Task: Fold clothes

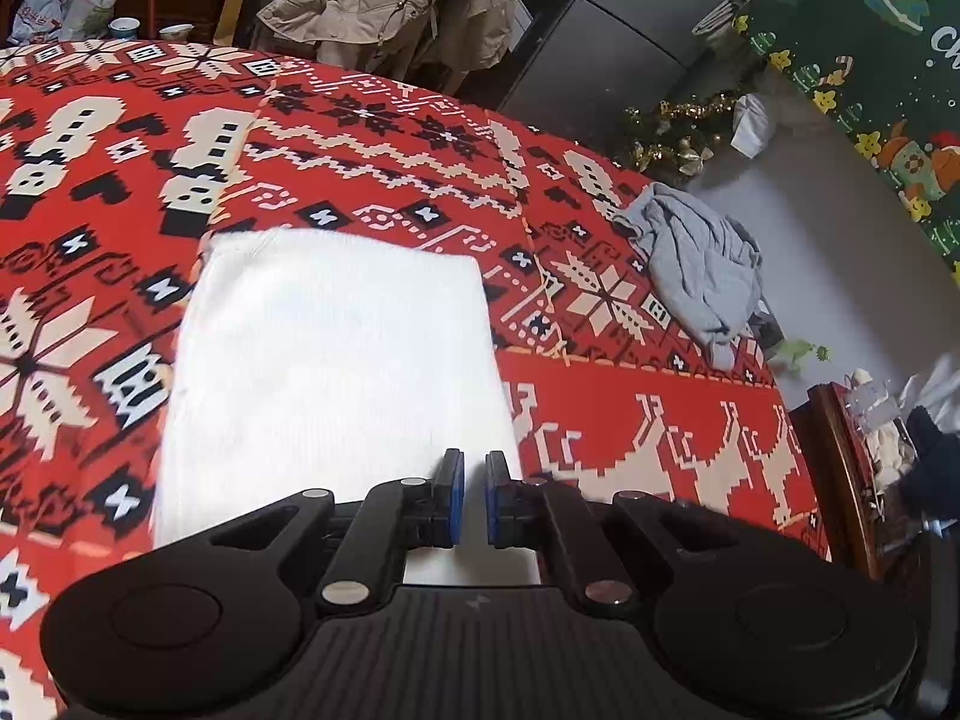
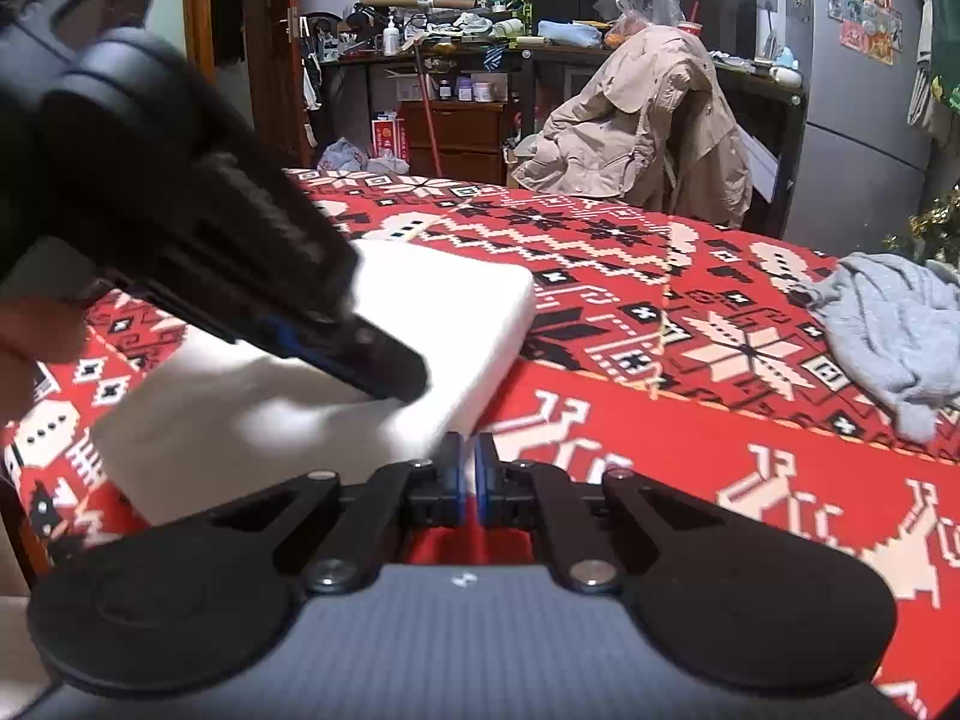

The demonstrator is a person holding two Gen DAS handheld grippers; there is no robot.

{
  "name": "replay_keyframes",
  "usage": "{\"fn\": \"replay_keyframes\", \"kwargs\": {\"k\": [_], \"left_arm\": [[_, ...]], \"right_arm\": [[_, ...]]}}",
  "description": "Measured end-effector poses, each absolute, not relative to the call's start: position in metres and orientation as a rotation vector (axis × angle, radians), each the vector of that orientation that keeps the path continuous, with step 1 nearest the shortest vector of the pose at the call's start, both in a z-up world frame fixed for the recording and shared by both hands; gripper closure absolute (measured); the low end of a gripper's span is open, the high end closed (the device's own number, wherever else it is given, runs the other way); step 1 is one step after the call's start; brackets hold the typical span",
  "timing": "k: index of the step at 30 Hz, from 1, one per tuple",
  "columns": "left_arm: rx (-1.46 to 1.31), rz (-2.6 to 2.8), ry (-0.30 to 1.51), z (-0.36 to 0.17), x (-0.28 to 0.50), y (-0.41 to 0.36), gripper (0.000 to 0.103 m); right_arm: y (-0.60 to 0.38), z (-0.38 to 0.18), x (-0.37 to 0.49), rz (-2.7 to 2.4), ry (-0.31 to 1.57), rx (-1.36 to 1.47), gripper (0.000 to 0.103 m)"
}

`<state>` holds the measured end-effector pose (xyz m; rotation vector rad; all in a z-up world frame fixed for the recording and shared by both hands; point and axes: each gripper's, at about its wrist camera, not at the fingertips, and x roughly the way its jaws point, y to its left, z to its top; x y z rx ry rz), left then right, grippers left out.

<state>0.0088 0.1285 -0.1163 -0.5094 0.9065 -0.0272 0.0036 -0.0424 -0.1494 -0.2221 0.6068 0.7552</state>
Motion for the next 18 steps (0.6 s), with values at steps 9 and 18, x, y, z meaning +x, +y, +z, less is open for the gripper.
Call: {"fn": "replay_keyframes", "kwargs": {"k": [9,18], "left_arm": [[-0.512,-0.013,0.909,-0.114,0.028,0.133,0.097],[-0.521,-0.034,0.923,-0.115,-0.007,0.124,0.097]], "right_arm": [[-0.03,-0.144,0.035,0.736,0.621,-0.168,0.096],[-0.063,-0.149,-0.02,0.789,0.658,-0.18,0.096]]}}
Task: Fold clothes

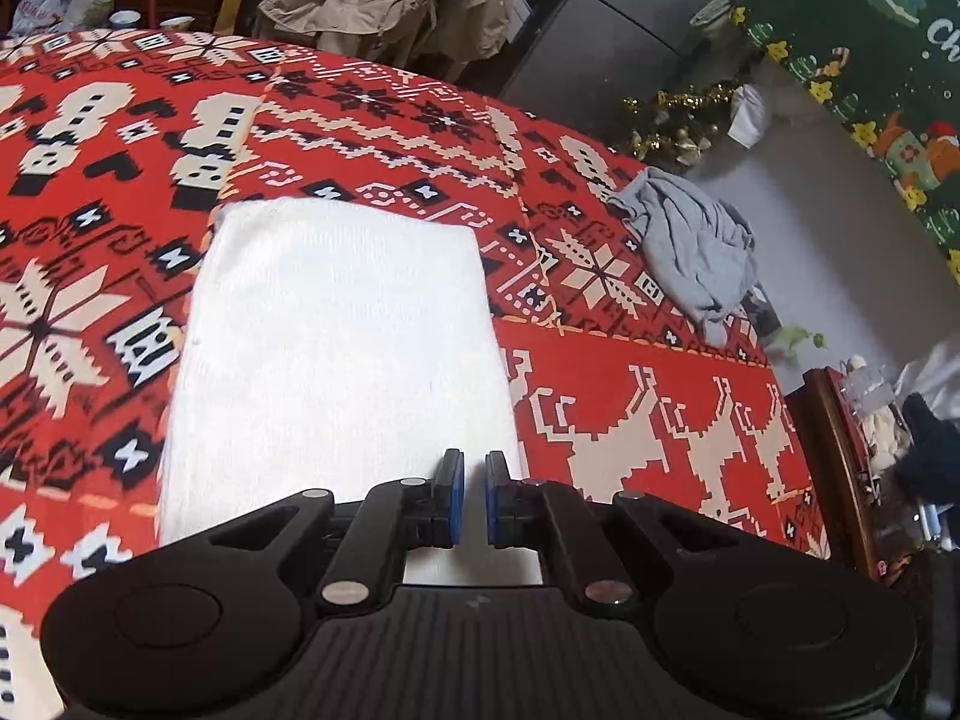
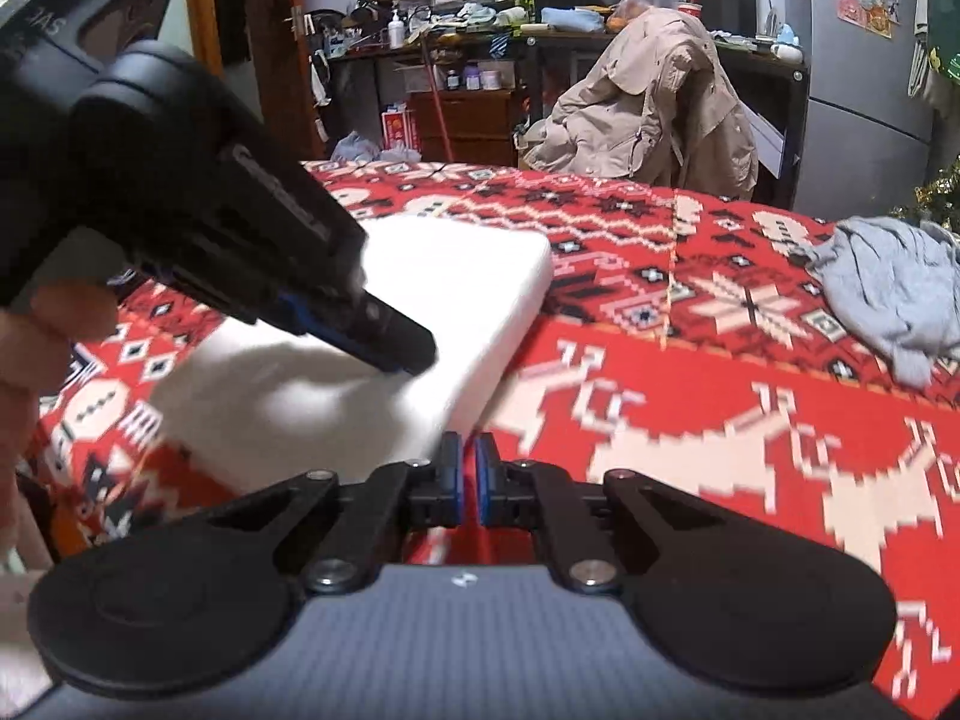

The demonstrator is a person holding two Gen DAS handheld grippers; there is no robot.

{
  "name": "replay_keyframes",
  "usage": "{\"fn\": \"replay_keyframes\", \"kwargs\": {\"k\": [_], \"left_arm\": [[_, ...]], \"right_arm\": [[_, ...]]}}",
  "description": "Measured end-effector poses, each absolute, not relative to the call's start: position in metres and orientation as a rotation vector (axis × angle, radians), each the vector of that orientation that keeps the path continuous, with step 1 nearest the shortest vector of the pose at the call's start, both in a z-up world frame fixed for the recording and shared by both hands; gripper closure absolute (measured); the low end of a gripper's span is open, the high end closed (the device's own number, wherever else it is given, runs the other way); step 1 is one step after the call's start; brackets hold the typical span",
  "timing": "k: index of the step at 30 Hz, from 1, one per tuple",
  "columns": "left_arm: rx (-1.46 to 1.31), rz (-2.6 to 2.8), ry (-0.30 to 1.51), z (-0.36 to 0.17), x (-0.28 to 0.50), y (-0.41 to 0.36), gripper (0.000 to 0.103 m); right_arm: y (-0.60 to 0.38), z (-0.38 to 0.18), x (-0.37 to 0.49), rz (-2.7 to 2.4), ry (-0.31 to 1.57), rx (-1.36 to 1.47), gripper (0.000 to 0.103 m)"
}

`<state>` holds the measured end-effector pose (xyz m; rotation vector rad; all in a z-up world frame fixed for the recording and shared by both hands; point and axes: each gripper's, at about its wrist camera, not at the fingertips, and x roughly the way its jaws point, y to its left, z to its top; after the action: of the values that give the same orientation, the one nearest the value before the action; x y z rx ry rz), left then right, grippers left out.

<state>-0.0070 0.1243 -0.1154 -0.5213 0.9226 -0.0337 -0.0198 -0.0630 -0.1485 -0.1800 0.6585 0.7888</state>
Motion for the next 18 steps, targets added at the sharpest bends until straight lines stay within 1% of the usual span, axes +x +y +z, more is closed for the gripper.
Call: {"fn": "replay_keyframes", "kwargs": {"k": [8,18], "left_arm": [[-0.493,-0.018,0.925,-0.114,0.006,0.121,0.097],[-0.452,-0.062,0.973,-0.114,-0.032,0.108,0.097]], "right_arm": [[-0.047,-0.144,0.02,0.747,0.628,-0.137,0.096],[-0.068,-0.145,-0.05,0.812,0.659,-0.206,0.096]]}}
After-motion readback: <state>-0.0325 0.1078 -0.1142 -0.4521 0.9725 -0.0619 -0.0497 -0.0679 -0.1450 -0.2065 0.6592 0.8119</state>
